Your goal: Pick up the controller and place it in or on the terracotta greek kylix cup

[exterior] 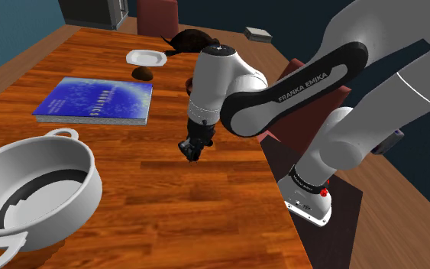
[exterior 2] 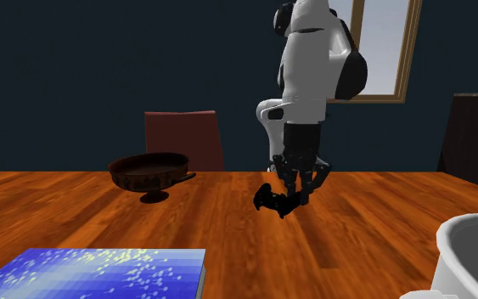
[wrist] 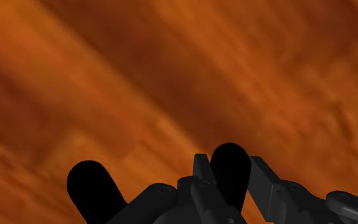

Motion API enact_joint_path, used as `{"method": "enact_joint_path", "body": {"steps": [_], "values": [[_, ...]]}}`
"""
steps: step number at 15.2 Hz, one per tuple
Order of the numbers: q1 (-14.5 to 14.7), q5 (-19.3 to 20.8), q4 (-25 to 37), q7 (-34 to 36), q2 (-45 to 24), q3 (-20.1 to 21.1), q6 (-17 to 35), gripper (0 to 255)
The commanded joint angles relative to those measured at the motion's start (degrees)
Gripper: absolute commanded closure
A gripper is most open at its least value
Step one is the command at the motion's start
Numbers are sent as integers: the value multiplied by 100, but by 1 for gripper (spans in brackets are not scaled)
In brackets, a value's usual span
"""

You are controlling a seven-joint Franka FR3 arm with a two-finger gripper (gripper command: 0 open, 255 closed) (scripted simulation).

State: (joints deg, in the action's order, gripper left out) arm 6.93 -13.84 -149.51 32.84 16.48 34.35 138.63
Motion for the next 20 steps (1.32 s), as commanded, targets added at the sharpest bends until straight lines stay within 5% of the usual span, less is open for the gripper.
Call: {"method": "enact_joint_path", "body": {"steps": [1,20], "values": [[28,-46,58,-40,136,-50,-190,255],[127,-116,919,-188,1018,-476,-1905,255]]}}
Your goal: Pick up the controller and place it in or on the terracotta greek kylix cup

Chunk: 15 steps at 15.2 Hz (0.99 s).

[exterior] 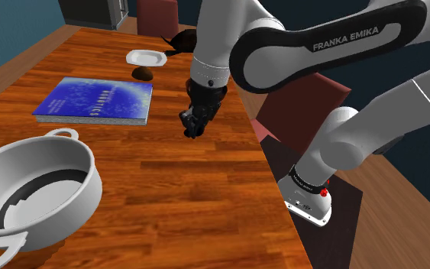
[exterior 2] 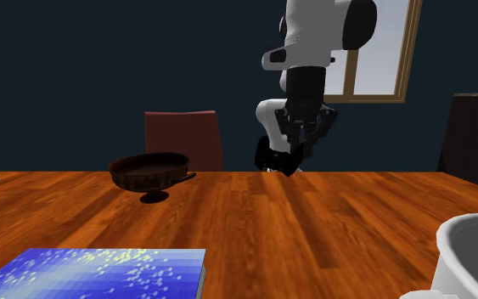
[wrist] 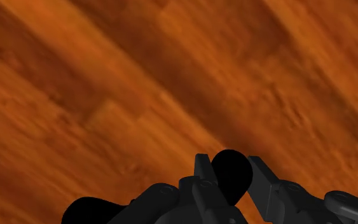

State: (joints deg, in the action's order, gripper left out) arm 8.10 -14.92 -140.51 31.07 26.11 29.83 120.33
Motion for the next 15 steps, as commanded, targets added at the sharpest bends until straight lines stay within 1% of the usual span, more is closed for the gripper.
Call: {"method": "enact_joint_path", "body": {"steps": [1,8,9,15], "values": [[10,-3,76,-12,82,-43,-159,255],[-1,45,503,-13,230,-167,-732,255],[-2,46,515,-13,234,-171,-748,255],[-352,326,487,-830,110,-795,-707,255]]}}
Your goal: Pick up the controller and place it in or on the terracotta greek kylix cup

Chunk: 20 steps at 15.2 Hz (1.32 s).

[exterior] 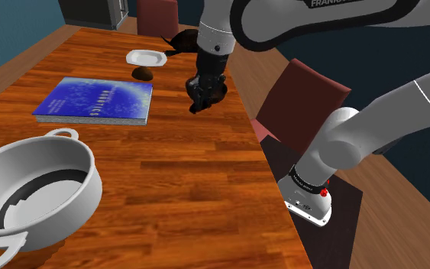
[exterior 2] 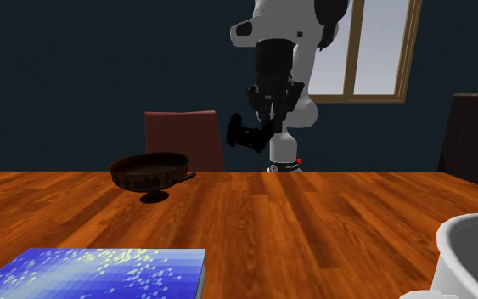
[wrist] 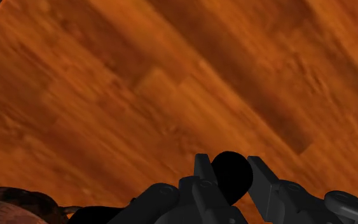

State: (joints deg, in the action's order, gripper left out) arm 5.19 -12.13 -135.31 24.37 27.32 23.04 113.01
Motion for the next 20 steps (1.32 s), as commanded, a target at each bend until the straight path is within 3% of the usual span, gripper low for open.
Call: {"method": "enact_joint_path", "body": {"steps": [1,10,18,20], "values": [[-126,98,-15,-291,-54,-214,34,255],[-695,540,446,-1393,-702,-1017,106,255],[-1172,833,1373,-2328,-1666,-1646,76,255],[-1171,832,1250,-2333,-1698,-1641,230,255]]}}
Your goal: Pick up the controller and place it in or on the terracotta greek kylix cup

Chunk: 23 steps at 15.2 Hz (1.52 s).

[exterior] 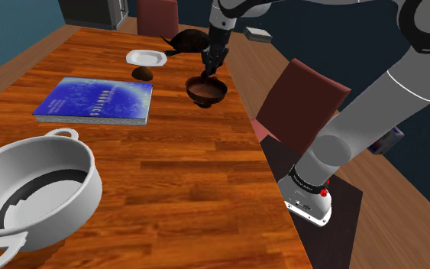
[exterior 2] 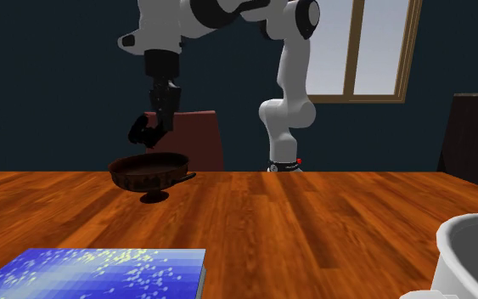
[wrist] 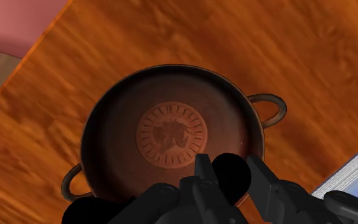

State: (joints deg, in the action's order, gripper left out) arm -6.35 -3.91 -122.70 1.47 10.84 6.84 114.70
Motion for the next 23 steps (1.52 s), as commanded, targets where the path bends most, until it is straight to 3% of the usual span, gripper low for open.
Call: {"method": "enact_joint_path", "body": {"steps": [1,12,20,21,23], "values": [[-17,9,-71,-45,-68,-20,138,255],[-10,11,-639,-61,-338,1,976,255],[-10,11,-639,-61,-338,1,976,255],[-10,11,-639,-61,-338,1,976,0],[-10,11,-640,-61,-337,1,976,0]]}}
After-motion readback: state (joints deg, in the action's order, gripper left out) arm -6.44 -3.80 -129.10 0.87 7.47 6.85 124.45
